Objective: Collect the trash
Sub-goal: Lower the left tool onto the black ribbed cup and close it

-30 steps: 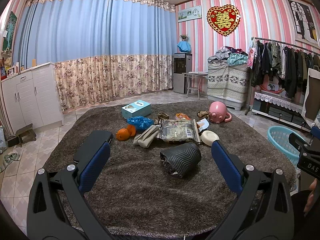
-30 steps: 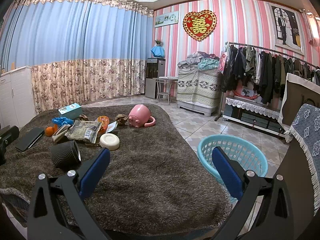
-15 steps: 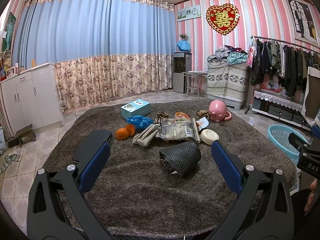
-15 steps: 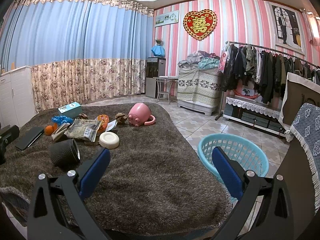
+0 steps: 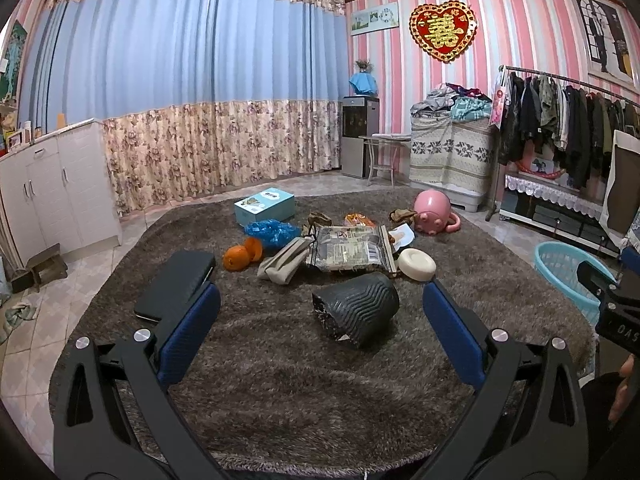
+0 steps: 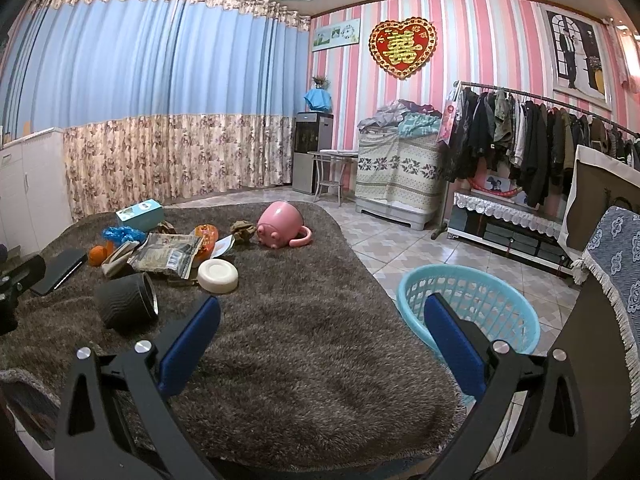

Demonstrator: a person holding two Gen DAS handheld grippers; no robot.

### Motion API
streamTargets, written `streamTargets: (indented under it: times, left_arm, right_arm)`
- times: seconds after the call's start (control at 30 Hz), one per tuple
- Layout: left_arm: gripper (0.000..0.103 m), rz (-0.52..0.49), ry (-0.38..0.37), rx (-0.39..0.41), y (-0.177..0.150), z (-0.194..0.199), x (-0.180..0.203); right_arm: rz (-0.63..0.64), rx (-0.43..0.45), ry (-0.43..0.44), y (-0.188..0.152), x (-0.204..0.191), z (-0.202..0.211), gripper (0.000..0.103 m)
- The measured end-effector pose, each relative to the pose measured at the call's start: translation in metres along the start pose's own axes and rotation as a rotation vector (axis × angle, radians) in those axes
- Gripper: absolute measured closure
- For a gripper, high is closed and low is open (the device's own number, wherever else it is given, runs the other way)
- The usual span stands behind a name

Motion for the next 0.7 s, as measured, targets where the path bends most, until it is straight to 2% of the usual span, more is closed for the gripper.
streamTargets:
  times: [0.57,0.7]
  left_arm:
    - [0.005,0.007,0.005,-0.111,-0.004,-0.059,0.013]
    - [0.005,0.029,0.003,-0.166,-0.002,-0.084,0.023]
  right_arm:
    - [-0.023,-0.038,-0.092,-0.008,0.022,-0.032,0.004]
    - [-0.058,-0.093,-0.080,-0.012,0.030,-0.047,0.004]
Point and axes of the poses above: each gripper's, at about its wrist camera, not at the fingertips, and z roughly against the way its jaws point, x to its right, y to its top, the point moved 1 cm from there along -z, roughly the way its jaws point, and after that the axes turned 3 degrees about -z, right-handed, at the moved point
